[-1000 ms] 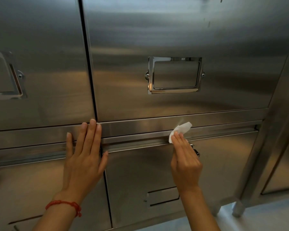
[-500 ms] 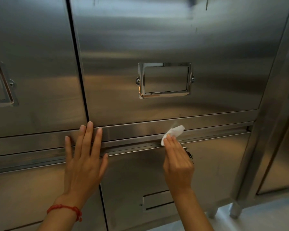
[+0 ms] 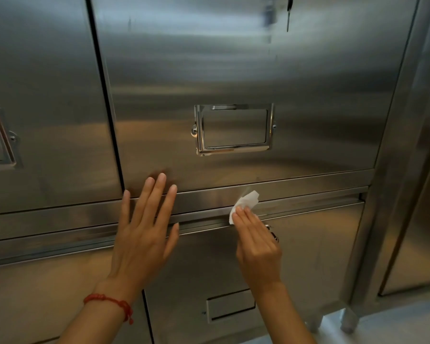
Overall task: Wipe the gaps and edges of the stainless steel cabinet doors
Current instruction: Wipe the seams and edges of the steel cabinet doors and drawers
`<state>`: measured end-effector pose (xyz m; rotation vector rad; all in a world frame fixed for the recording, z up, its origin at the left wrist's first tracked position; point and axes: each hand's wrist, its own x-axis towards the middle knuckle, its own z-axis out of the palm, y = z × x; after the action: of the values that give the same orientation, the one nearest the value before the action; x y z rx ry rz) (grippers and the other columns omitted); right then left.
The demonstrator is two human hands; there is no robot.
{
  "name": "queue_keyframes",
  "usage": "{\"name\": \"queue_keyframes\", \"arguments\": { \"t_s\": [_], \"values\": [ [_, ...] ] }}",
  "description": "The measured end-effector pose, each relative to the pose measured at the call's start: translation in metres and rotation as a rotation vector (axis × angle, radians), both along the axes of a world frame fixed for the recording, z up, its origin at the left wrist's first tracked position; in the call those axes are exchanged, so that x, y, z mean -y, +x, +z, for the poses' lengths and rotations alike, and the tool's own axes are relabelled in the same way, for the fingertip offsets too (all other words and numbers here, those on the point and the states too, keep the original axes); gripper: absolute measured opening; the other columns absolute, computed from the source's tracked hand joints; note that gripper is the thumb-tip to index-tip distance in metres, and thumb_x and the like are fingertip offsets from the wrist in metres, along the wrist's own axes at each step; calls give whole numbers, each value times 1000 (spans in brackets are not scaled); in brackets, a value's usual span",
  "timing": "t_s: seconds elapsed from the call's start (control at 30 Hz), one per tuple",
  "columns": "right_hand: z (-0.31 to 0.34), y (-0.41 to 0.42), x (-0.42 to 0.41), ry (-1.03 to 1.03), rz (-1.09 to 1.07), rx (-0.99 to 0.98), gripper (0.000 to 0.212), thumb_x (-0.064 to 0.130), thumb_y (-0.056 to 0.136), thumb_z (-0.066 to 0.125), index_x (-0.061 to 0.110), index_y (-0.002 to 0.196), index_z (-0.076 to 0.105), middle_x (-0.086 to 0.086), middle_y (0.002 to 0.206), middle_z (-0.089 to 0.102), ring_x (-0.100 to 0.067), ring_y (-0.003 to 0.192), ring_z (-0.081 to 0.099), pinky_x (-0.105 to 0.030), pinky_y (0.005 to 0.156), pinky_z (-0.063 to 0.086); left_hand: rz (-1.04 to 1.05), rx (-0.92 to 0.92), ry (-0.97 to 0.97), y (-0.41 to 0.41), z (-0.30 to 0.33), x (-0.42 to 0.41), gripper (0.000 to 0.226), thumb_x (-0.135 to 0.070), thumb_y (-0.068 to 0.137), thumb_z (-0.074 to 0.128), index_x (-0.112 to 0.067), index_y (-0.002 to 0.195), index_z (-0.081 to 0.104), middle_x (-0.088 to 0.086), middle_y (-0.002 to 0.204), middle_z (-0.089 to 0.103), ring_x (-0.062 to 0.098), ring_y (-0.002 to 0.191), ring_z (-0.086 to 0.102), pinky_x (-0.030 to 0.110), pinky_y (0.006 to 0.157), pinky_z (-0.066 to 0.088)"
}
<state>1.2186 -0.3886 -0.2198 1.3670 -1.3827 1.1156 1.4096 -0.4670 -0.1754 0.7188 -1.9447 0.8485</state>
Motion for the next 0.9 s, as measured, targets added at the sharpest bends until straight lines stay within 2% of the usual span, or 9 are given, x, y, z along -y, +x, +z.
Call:
{"name": "queue_keyframes", "arguments": {
  "t_s": [0.17,0.4,0.47,0.53,0.73,0.83,0.9],
  "values": [
    [0,-1,-1,14,40,59,47,-16,54,83,-3,98,72,-17,105,69,-26,99,67,-41,85,54,-25,166,-78,-12,20,4,59,-28,88,41,-7,142,34,16,150,27,29,140,22,57,110,20],
    [-2,-11,-2,-16,48,61,28,-12,75,68,-2,100,72,-15,109,68,-26,101,67,-41,84,55,-24,246,-229,-29,88,20,54,-25,89,43,-7,139,42,16,149,31,31,139,26,59,109,21],
    [-3,-11,-2,-1,43,79,34,-13,68,73,-2,100,72,-15,108,68,-26,101,67,-41,82,56,-29,286,-288,-31,102,27,52,-26,91,43,-8,140,42,17,148,33,32,138,29,58,108,21],
    [-2,-11,-3,15,47,89,44,-15,59,79,-2,100,72,-15,108,69,-25,101,66,-41,79,58,-40,327,-335,-30,108,33,52,-27,92,41,-9,141,40,16,149,32,32,138,29,57,109,21],
    [-2,-16,-6,-22,29,135,45,-13,55,82,-3,97,72,-16,105,69,-27,97,68,-41,71,59,-3,358,-409,-26,106,39,53,-31,95,36,-10,143,35,16,150,31,31,139,28,56,109,23],
    [-3,-20,-6,-66,-6,202,44,-18,56,80,-5,97,72,-17,104,69,-29,96,67,-42,72,59,-5,347,-416,-27,106,40,53,-30,95,35,-10,144,34,16,150,31,30,139,27,55,110,22],
    [-5,-18,-3,-76,-12,195,38,-18,63,77,-5,98,71,-17,106,68,-29,98,67,-42,73,59,-6,342,-421,-27,106,41,53,-30,95,35,-10,144,34,16,150,30,31,139,27,55,110,22]
  ]
}}
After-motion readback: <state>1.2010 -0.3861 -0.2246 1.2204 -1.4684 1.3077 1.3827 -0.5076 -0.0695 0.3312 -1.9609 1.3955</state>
